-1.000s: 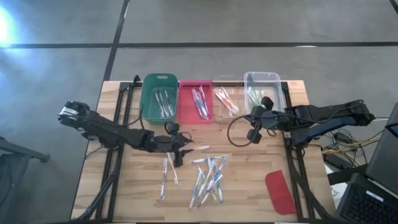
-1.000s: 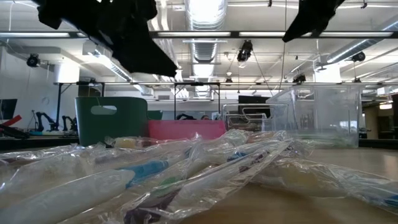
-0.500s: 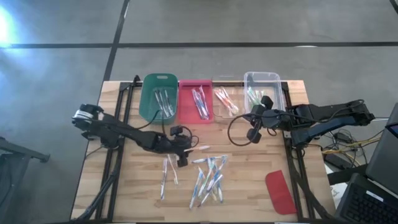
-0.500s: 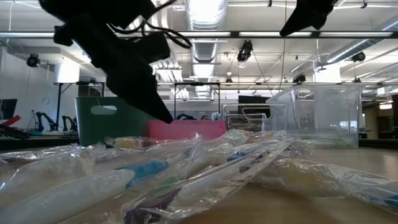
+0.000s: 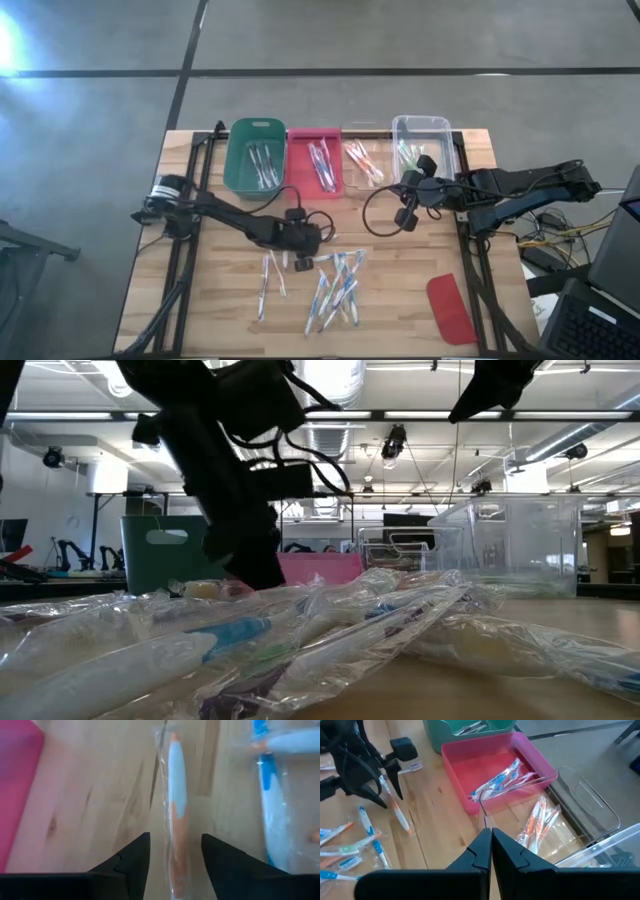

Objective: Pick & Place Toothbrushes
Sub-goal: Put the orange toothbrush into the transparent bin

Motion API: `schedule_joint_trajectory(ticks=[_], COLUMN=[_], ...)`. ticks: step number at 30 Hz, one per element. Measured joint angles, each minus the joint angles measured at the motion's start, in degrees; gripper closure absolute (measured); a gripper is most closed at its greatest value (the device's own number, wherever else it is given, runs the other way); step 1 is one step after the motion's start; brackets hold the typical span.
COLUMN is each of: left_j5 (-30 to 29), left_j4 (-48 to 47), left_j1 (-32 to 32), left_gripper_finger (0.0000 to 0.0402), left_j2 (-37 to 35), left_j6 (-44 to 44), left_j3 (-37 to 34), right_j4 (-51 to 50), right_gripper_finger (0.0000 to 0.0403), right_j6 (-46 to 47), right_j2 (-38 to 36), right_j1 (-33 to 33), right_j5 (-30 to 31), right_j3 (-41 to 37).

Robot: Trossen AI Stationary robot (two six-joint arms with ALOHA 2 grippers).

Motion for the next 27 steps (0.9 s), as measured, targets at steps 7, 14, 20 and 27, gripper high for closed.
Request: schedule_joint_trajectory(ticks=[7,14,20,27], left_j5=[0.4,-0.1,-0.2,0.0], left_j4=[-0.2,-0.9,-1.7,-8.5], left_j1=[0.6,0.8,0.7,0.6], left_gripper_finger=[0.0273,0.0340,0.0374,0.0377], left_j2=[1.8,1.0,0.8,0.7], left_j6=[-1.3,-2.8,-3.5,-4.1], left_j3=[1.4,1.0,1.1,4.1], right_j4=[-0.2,-0.3,-0.3,-0.3], right_gripper_finger=[0.0394,0.0394,0.0394,0.0394], right_j6=[0.0,-0.2,-0.2,-0.2], right_j2=[0.6,0.7,0.7,0.7], right_j1=[0.0,0.0,0.0,0.0], right_j5=[0.0,0.0,0.0,0.0], right_j3=[0.0,-0.1,-0.1,-0.1])
